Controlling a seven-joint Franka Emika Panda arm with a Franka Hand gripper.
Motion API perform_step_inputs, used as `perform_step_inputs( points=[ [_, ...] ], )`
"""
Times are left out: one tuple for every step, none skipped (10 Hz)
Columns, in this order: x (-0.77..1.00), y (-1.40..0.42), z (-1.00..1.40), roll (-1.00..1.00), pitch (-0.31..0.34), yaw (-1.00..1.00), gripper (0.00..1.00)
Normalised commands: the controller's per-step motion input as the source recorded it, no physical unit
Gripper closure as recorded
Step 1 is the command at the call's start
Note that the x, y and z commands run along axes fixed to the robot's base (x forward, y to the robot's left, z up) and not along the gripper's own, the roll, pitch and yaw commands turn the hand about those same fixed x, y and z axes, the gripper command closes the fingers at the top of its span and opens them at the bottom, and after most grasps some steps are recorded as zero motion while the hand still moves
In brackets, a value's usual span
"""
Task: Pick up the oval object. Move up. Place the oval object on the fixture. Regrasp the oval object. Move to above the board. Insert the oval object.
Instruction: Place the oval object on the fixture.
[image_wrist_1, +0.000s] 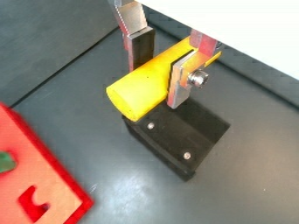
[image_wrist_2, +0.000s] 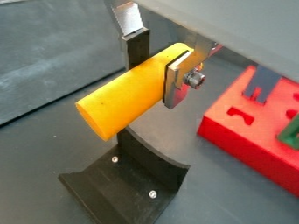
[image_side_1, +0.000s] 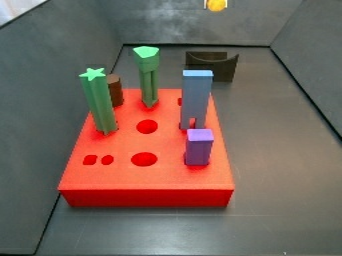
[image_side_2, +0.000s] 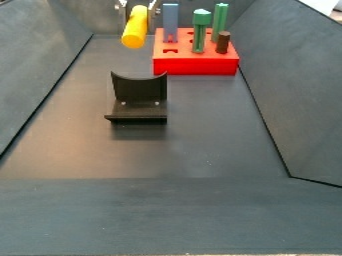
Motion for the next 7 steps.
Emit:
perform_step_inputs(
  points=[
    [0.12, 0.08, 0.01, -1.00, 0.087, 0.05, 1.00],
    [0.10, 0.07, 0.00, -1.00, 0.114, 0.03, 1.00],
    [0.09, 0.06, 0.00, -1.00, 0.131, 0.01, 1.00],
    [0.08, 0.06, -0.01, -1.00, 0.143, -0.01, 1.00],
    [0.09, 0.05, -0.02, -0.90, 0.150, -0.05, 1.00],
    [0.09, 0.05, -0.02, -0.68, 0.135, -0.09, 1.00],
    [0.09, 0.05, -0.02, -0.52, 0.118, -0.11, 1.00]
  ],
)
